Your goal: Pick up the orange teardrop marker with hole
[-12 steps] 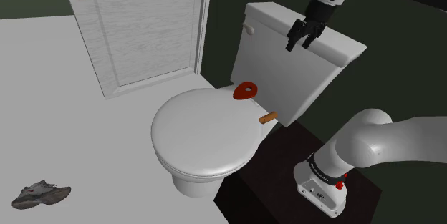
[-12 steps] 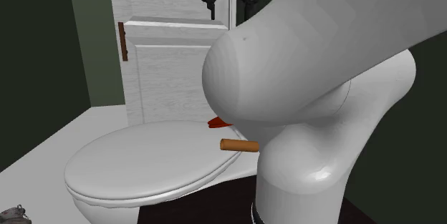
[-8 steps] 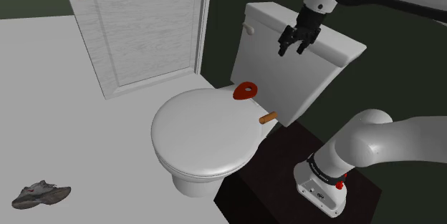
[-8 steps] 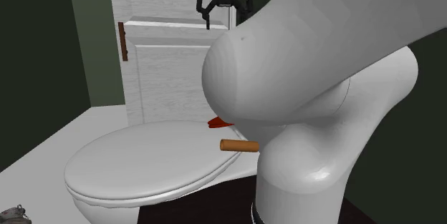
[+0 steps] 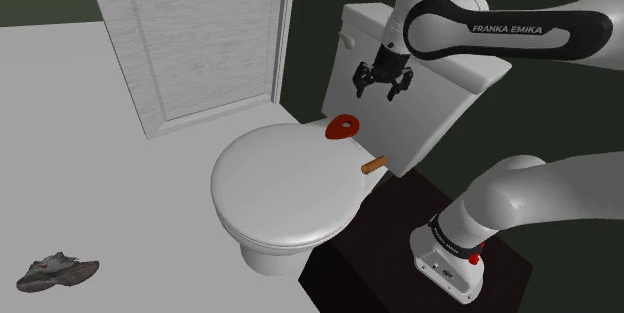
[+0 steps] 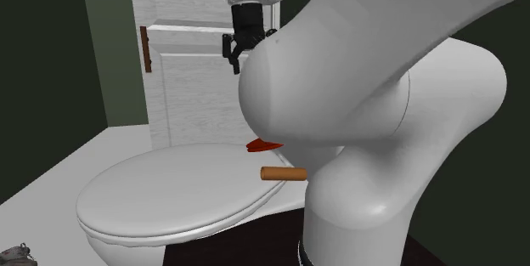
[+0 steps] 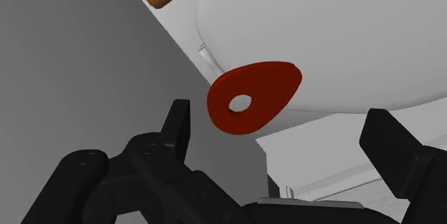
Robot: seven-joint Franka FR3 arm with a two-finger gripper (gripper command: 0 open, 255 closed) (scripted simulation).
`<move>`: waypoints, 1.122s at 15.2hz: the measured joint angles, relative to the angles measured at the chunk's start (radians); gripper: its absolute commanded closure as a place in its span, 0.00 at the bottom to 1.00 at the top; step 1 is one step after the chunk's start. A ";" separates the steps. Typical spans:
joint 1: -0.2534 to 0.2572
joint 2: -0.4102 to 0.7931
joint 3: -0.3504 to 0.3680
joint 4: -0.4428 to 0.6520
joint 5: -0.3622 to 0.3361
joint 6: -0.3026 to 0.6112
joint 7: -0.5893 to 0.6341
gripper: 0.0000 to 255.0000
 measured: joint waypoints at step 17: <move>-0.261 0.672 0.263 0.131 -0.368 0.376 1.152 0.00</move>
